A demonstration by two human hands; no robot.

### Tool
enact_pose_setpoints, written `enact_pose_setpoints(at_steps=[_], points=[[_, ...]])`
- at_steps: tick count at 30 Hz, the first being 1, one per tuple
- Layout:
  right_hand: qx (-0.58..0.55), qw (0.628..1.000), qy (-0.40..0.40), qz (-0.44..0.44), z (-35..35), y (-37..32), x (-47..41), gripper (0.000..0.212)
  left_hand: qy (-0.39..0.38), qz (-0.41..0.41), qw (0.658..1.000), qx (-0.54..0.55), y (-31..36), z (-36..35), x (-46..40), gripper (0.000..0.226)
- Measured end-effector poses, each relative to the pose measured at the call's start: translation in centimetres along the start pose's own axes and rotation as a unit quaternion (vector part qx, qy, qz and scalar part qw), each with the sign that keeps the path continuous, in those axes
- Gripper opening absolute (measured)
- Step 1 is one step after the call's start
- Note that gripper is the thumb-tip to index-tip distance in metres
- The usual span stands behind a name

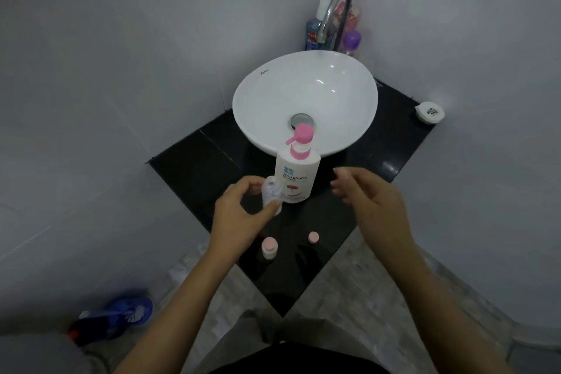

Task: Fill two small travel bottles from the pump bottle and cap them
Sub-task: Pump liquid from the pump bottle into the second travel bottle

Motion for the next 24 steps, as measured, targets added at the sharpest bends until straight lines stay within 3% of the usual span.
enact_pose_setpoints(at_steps=[5,9,14,24], points=[[-0.001,0.997,0.056,0.06,-1.7,-3.0,-6.1,0.029,0.014,-0.016,1.0,0.007,1.0,0.3,-2.4,0.03],[-0.002,0.998,0.024,0.057,-4.5,-2.4,-8.8,0.034,0.01,-0.027,1.0,0.005,1.5,0.1,-3.7,0.029],[-0.038,0.998,-0.01,0.047,-6.6,-0.4,-9.7,0.022,0.012,-0.033,0.999,0.012,1.4,0.0,-4.3,0.028],[-0.096,0.993,-0.013,0.073,-7.4,0.3,-9.5,0.029,0.004,-0.026,1.0,0.009,1.1,-0.1,-4.7,0.028]])
Point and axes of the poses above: each hand's wrist, its own x-axis away from the middle knuckle, its own z-axis out of the back of the hand, y = z × x, the point moved 1 cm from there along -x, towards the middle knuckle, and after that the axes turned 1 degree about y, right-handed, at the moved point
